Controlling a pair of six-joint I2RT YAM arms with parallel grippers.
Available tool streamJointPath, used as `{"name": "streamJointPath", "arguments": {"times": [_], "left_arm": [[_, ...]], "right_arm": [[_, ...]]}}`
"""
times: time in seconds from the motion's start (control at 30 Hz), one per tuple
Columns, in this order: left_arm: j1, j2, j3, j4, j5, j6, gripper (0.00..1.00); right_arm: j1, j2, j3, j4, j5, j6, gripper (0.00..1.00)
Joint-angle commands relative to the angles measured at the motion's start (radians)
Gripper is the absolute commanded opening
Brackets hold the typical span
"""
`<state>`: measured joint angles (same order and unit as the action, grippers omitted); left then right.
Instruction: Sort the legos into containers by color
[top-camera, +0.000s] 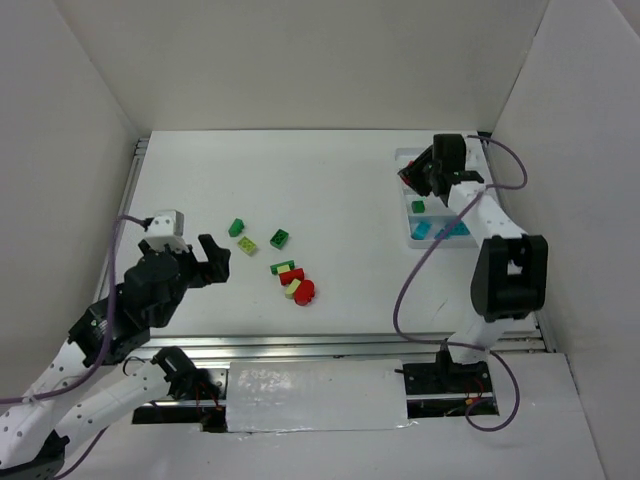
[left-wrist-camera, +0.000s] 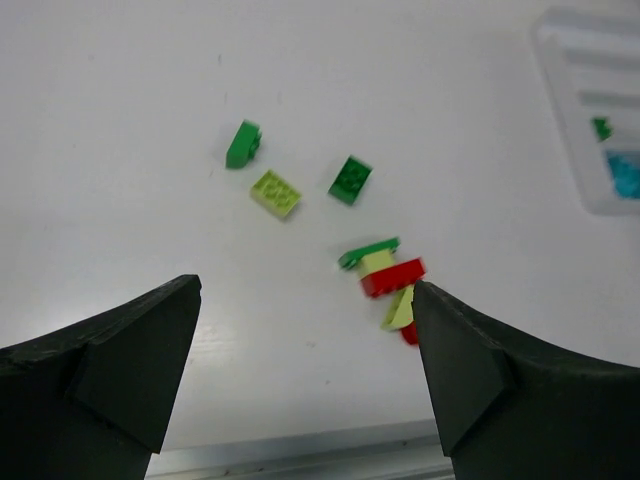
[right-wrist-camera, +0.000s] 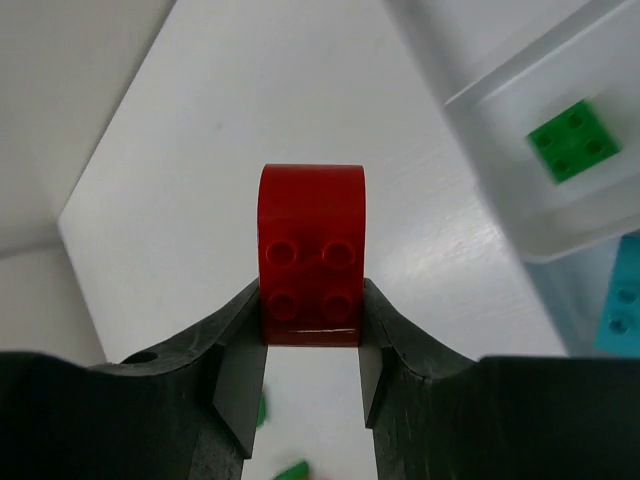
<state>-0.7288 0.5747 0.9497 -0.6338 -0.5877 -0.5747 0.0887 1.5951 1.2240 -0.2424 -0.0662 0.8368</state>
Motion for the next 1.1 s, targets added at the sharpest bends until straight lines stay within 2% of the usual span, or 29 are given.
{"name": "streamJointPath", "arguments": {"times": [0.0,0.03,0.17,0.3,0.5,0.57,0.6,0.7,0.93,1.07], "left_arm": [[-0.003,-0.042,-0.087,-0.018,-0.024,0.059,1.00],[-0.003,-0.044,-0.086,-0.020,-0.024,0.058,1.00],[-0.001,-0.049,-0.095,0.016,0.009,0.090,1.00],[-0.001,-0.021,-0.091,0.008,0.022,0.091,0.99],[0.000,0.008,-0.095,0.026,0.080,0.122,0.99],[0.000,0.011,-0.094,0.022,0.078,0.124,1.00],[0.000,0.011,-0.094,0.023,0.077,0.124,0.99],[0.000,0.004,-0.095,0.023,0.078,0.125,1.00],[0.000,-0.007,-0.098,0.028,0.081,0.130,0.99],[0.000,0.001,-0.098,0.028,0.088,0.133,1.00]], "right_arm": [[-0.062,0.156,0.199,-0.154,0.115,0.057,0.00],[-0.076,0.199,0.291,-0.178,0.120,0.062,0.00],[-0.151,0.400,0.439,-0.247,0.083,0.110,0.00],[-0.190,0.468,0.502,-0.207,0.071,0.111,0.00],[-0.201,0.562,0.620,-0.214,0.020,0.093,0.05],[-0.201,0.582,0.632,-0.224,0.023,0.105,0.07],[-0.201,0.583,0.628,-0.219,0.019,0.107,0.13],[-0.201,0.586,0.615,-0.210,0.026,0.116,0.22],[-0.202,0.598,0.602,-0.218,0.034,0.120,0.24],[-0.204,0.600,0.583,-0.196,0.013,0.117,0.52]]}}
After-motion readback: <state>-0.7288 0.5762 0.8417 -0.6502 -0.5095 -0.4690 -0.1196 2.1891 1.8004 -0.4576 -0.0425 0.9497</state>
